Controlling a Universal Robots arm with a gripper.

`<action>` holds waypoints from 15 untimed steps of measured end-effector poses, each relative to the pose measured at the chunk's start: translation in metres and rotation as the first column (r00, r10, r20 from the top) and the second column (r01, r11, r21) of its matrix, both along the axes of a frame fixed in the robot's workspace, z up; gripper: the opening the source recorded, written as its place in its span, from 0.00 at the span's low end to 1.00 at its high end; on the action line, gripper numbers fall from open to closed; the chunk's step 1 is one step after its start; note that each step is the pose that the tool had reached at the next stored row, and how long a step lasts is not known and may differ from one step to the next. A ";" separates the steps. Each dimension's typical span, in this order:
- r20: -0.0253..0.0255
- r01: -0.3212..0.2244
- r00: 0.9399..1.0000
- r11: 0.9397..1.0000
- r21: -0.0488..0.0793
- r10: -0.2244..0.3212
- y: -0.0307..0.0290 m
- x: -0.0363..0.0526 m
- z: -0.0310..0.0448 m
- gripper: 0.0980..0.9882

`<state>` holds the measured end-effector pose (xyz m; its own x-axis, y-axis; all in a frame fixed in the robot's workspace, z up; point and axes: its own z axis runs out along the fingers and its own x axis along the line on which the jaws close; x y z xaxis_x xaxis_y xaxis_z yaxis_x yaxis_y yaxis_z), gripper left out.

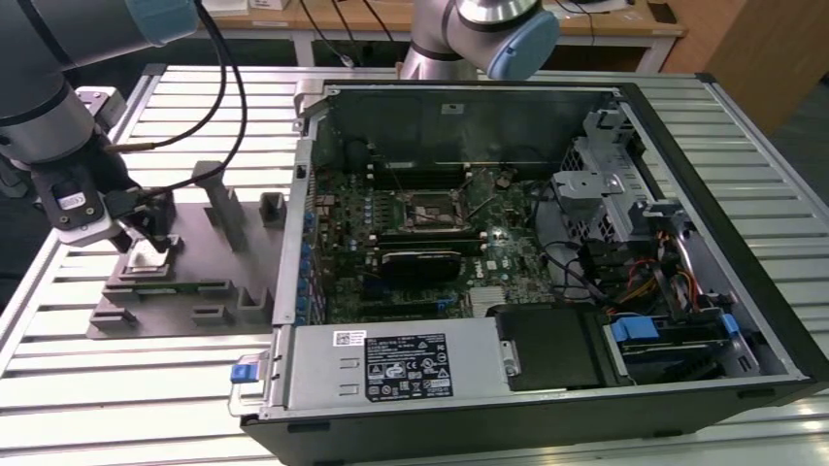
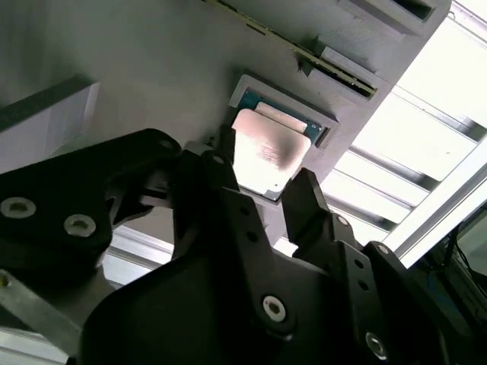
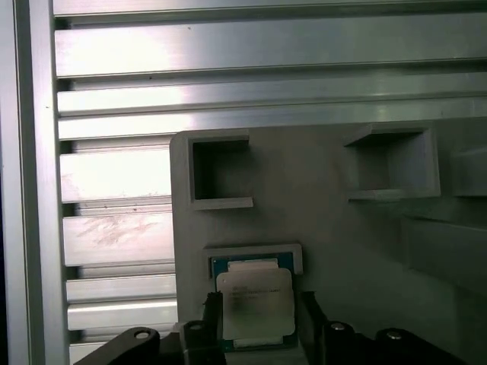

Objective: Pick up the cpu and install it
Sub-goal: 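Pick up the cpu and move it towards the insertion slot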

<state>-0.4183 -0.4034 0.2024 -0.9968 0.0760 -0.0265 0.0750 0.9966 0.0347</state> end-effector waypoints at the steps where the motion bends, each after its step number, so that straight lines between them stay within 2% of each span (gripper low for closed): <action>1: 0.000 0.000 1.000 1.000 0.000 0.000 0.0000 0.0000 0.0000 0.48; 2: 0.000 0.000 1.000 1.000 0.000 0.000 0.0000 0.0000 0.0000 0.48; 4: 0.000 0.000 1.000 1.000 0.000 0.000 0.0000 -0.0001 -0.0001 0.61; 5: 0.000 0.000 1.000 1.000 0.000 0.000 0.0000 -0.0001 -0.0001 0.61; 6: 0.000 0.000 1.000 1.000 0.000 0.000 0.0000 -0.0001 -0.0001 0.68; 15: 0.000 0.000 1.000 1.000 0.000 0.000 0.0000 -0.0002 -0.0033 0.68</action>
<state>-0.4185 -0.4034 0.1991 -0.9968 0.0759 -0.0265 0.0750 0.9966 0.0347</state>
